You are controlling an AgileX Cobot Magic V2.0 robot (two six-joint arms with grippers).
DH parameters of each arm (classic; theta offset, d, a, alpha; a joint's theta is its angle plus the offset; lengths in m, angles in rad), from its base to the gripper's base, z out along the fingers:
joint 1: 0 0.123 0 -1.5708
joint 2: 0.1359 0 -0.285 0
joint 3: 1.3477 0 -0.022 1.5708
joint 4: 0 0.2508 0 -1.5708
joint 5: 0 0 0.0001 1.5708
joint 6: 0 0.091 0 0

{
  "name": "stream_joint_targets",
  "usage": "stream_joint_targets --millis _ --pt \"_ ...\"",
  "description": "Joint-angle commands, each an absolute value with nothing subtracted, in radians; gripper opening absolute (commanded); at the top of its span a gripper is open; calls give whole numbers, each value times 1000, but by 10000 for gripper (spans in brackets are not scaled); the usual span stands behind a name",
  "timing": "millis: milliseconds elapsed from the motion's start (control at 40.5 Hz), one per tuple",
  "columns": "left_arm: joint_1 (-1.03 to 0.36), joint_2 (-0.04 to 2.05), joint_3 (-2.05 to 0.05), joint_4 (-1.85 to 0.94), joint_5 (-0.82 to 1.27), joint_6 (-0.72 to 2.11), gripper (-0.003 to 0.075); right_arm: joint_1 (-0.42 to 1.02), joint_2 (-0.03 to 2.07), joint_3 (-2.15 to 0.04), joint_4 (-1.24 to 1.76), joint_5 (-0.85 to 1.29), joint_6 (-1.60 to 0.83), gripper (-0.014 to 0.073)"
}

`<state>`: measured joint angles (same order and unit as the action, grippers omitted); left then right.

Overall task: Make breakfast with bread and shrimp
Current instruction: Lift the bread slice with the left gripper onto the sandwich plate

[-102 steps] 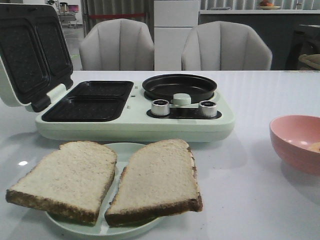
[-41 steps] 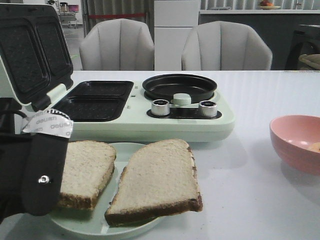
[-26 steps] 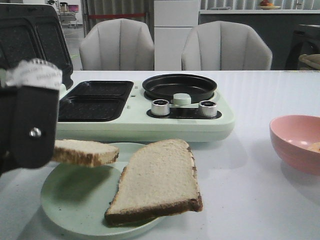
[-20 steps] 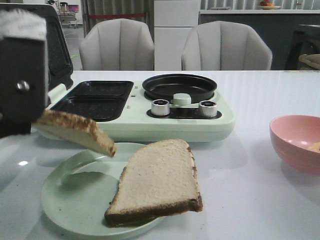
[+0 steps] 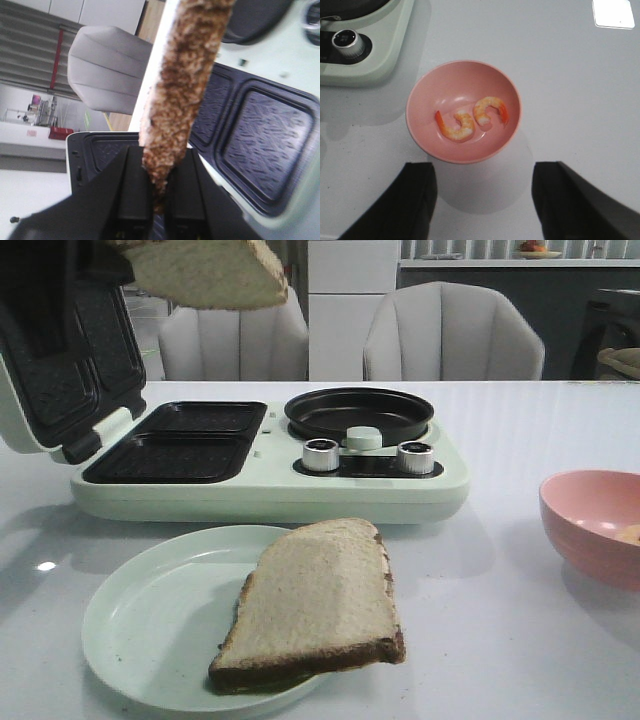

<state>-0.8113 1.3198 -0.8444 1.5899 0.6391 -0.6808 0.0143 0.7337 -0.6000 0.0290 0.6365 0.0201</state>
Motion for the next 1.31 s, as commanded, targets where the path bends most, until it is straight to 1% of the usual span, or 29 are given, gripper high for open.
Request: stream_joint_targets --millis 0,173,370,518,740,1135,1159,1209,1258,1283 --pt "-711 1376 -972 1647 574 -686 99 12 735 -633 27 563 17 526" --pt "-554 1543 -1136 1646 475 -680 99 12 735 -633 27 563 17 526" --pt "-469 1734 -1293 1646 441 -680 99 12 735 -633 27 563 17 526" --pt "-451 1852 -1366 1646 445 -680 99 12 735 -633 27 563 17 526" --pt "-451 1968 -1413 1646 458 -680 100 12 735 -633 27 563 17 526" --pt "-438 1997 -1429 1646 477 -680 106 12 735 -633 27 563 17 526" --pt "-438 1997 -1429 1646 477 -680 112 12 735 -633 27 563 17 526" --pt "-438 1997 -1429 1646 477 -680 150 12 735 -633 27 563 17 526" --pt "-438 1997 -1429 1646 475 -680 221 12 735 -633 27 563 17 526" --pt "-438 1997 -1429 1646 473 -680 242 12 735 -633 27 563 17 526"
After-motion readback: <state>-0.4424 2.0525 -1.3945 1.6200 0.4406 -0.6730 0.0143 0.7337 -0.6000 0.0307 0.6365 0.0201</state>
